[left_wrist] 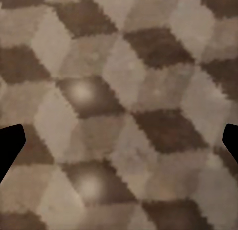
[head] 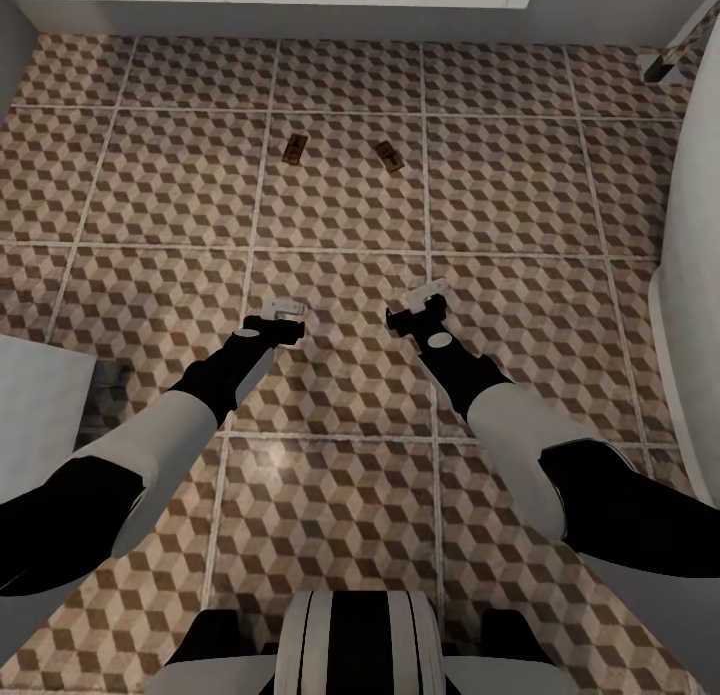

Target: Take the four mousetraps from the cabinet in the bathroom and place them on the bathroom floor. Make sure all four end up on the same floor surface, and ensure that at least two of them are either under or directly next to the same bathroom sink.

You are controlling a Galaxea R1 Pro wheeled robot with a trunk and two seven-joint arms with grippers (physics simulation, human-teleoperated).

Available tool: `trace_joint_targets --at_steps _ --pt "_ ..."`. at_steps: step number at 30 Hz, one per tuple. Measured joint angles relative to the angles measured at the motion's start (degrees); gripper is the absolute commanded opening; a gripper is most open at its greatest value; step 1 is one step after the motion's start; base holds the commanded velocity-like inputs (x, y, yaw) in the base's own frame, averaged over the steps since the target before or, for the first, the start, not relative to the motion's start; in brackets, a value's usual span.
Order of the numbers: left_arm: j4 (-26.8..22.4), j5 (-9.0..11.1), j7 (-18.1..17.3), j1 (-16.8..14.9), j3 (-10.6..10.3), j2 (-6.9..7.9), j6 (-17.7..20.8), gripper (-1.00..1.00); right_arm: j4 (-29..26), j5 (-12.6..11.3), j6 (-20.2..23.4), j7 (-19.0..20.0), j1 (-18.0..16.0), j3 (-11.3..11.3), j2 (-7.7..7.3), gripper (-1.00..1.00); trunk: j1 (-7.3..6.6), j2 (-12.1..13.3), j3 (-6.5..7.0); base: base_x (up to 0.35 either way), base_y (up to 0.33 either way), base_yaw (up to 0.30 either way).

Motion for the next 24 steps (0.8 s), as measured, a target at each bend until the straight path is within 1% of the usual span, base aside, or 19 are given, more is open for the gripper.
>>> trace_joint_targets --at_steps 22,24 --pt "0.45 0.00 0.07 0.00 0.00 -0.02 0.03 1.00 -0.11 0.00 -0.08 0.00 0.00 0.00 0.00 1.00 0.00 0.00 0.00 0.000 0.000 0.000" --pt "0.45 -0.01 0.07 0.00 0.00 -0.04 0.05 1.00 -0.14 0.01 -0.08 0.00 0.00 0.00 0.00 1.00 -0.06 0.02 0.44 0.000 0.000 0.000"
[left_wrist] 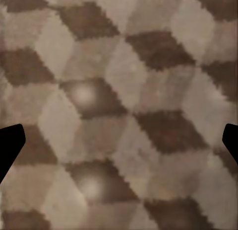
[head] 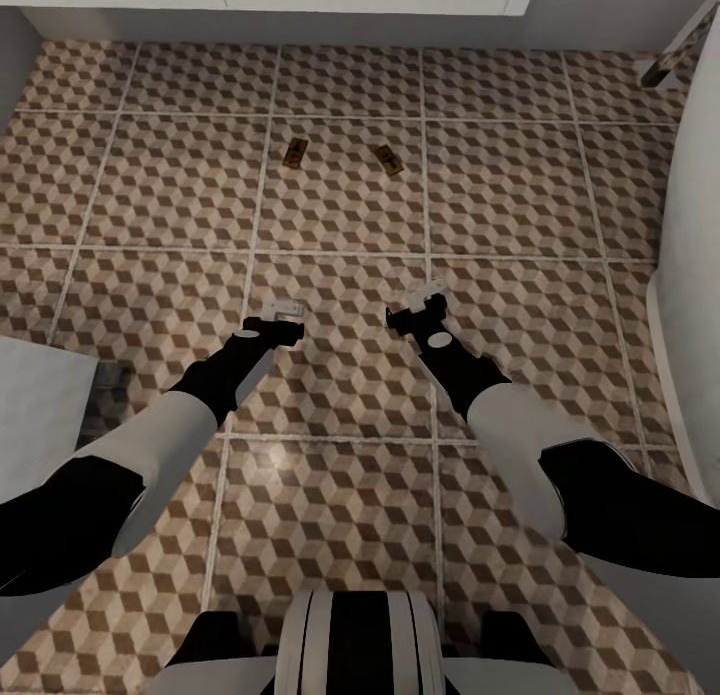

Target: Take the four mousetraps from the cabinet in the bathroom and place them on the bathroom floor. Make sure all four end up on the same floor surface, and ensure that at least two of them are either under or directly next to the same bathroom sink.

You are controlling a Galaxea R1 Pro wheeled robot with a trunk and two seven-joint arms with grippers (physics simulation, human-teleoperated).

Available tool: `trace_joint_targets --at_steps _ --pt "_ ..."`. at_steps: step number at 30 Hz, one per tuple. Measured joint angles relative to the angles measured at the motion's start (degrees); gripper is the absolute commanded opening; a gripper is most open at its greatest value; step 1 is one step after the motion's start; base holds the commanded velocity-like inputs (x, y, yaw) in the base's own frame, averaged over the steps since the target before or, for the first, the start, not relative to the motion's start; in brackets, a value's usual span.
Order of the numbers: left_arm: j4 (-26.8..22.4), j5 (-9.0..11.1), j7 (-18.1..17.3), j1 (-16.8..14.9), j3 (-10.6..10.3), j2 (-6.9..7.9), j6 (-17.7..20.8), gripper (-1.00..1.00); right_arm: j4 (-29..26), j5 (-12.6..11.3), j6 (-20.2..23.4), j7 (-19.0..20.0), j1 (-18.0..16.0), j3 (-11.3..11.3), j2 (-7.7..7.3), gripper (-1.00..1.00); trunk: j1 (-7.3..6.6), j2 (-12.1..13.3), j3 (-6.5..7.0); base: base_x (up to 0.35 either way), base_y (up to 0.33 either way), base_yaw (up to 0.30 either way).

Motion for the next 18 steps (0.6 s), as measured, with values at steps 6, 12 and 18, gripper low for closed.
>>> trace_joint_targets --at_steps 6,12,18 --pt "0.08 0.00 0.01 0.00 0.00 -0.03 0.07 1.00 -0.04 0.00 0.02 0.00 0.00 0.00 0.00 1.00 -0.15 0.08 1.33 0.000 0.000 0.000" --pt "0.26 0.00 0.01 0.00 0.00 0.03 0.04 1.00 -0.03 -0.02 0.03 0.00 0.00 0.00 0.00 1.00 -0.31 0.16 2.66 0.000 0.000 0.000" --pt "0.76 0.00 0.01 0.00 0.01 0.04 -0.04 1.00 0.12 -0.06 -0.03 0.00 0.00 0.02 0.00 1.00 -0.46 0.24 3.99 0.000 0.000 0.000"
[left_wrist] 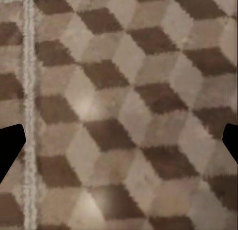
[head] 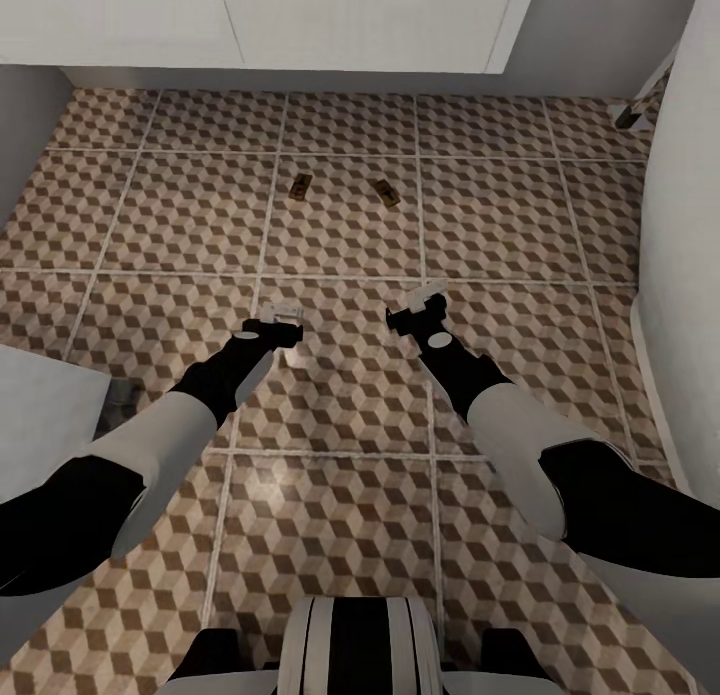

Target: Take the four mousetraps from the cabinet in the bathroom and place them on the bathroom floor. Make sure all four end up on the same floor surface, and ensure that at least two of them are either under or directly next to the same bathroom sink.

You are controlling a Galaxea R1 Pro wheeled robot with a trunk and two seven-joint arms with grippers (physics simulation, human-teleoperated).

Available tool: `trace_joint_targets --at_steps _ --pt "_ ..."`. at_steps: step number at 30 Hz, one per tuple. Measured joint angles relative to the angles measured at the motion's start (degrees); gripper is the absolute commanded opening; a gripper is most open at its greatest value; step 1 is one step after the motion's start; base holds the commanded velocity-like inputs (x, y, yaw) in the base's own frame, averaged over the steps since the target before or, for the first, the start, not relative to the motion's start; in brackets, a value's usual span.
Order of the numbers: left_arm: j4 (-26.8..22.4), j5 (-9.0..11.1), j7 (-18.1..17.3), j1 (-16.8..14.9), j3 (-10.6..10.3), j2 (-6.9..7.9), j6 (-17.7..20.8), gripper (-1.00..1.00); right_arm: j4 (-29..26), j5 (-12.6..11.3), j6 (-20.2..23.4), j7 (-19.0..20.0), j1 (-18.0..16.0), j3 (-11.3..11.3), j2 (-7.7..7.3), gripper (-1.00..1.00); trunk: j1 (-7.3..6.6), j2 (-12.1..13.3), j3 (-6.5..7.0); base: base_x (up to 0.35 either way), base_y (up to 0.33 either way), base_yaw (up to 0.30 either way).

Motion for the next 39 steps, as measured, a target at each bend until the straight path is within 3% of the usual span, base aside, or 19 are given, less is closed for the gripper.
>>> trace_joint_targets --at_steps 10,28,39 --pt "0.13 0.00 -0.06 1.25 0.00 -0.06 -0.57 1.00 0.26 -0.11 -1.25 0.01 0.18 0.07 0.00 1.00 -0.26 0.13 2.22 0.000 0.000 0.000" --pt "0.13 0.03 -0.02 6.33 -0.01 0.00 -6.03 1.00 2.31 -0.09 -6.61 0.10 0.93 -0.02 0.00 1.00 -0.72 0.38 6.20 0.000 0.000 0.000" --pt "0.13 0.05 0.10 8.59 -0.03 0.01 -9.07 1.00 2.41 -0.19 -8.35 0.21 3.25 0.03 -0.37 1.00 -1.00 0.52 8.64 0.000 0.000 0.000"
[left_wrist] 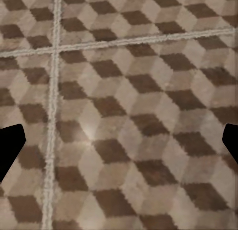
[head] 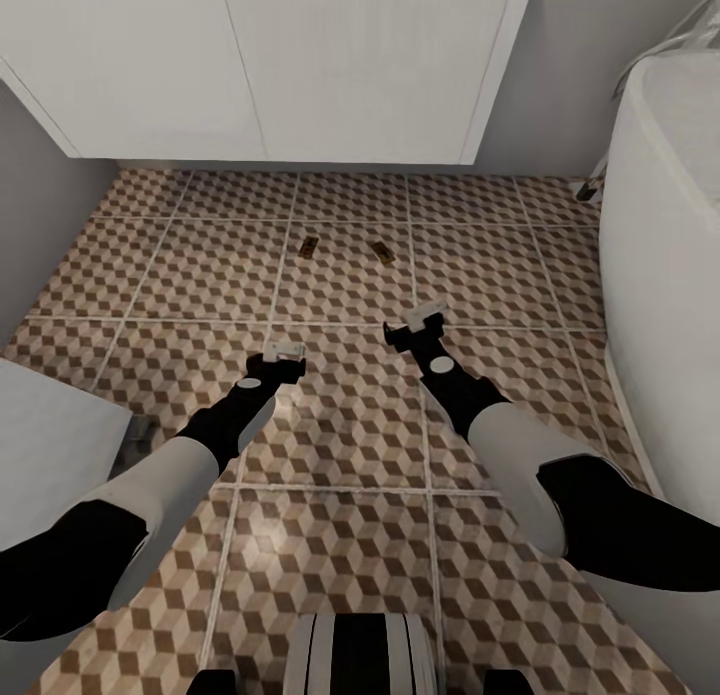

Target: Take the four mousetraps from the cabinet in the bathroom and place them on the bathroom floor. Make sure all four end up on the same floor surface, and ensure that at least two of them are either under or directly next to the same bathroom sink.

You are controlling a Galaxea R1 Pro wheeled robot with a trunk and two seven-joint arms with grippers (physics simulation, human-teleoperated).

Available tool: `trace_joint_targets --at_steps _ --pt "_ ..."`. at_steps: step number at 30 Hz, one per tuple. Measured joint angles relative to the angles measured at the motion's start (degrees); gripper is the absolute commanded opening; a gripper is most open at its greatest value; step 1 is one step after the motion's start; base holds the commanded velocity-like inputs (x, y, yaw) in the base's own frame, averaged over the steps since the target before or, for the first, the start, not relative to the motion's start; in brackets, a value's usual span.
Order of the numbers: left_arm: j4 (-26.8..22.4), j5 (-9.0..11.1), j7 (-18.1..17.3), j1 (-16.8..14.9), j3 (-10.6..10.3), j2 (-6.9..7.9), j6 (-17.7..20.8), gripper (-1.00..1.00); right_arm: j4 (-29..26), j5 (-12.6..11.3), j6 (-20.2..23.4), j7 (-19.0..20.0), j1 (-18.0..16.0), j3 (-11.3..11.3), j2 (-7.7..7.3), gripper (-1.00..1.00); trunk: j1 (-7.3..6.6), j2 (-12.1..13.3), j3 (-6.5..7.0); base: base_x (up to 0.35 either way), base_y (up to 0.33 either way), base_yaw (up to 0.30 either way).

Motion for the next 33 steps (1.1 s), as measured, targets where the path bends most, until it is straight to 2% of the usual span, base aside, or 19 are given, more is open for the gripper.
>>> trace_joint_targets --at_steps 5,9,14,20,33 --pt "0.03 0.00 -0.01 0.73 -0.04 0.00 -0.20 1.00 0.11 -0.02 -1.58 0.08 1.38 -0.03 -0.57 1.00 -0.13 0.07 1.11 0.000 0.000 0.000" --pt "0.67 0.01 -0.16 2.08 -0.05 -0.01 -0.40 1.00 1.18 0.03 -2.95 0.16 3.90 -0.18 -1.49 1.00 -0.23 0.12 1.99 0.000 0.000 0.000" --pt "2.09 0.02 -1.15 3.31 -0.05 -0.04 -2.61 1.00 2.46 0.08 -5.00 0.18 4.73 -0.25 -2.17 1.00 -0.36 0.19 3.10 0.000 0.000 0.000" --pt "6.23 0.02 -2.96 3.99 -0.04 -0.05 -6.02 1.00 5.40 -0.10 -7.56 0.19 4.96 -0.18 -2.44 1.00 -0.51 0.27 4.43 0.000 0.000 0.000" --pt "14.97 0.10 -5.47 4.24 -0.04 -0.54 -10.26 1.00 10.76 -0.16 -12.29 0.19 5.08 -0.24 -2.51 1.00 -0.85 0.44 7.31 0.000 0.000 0.000"
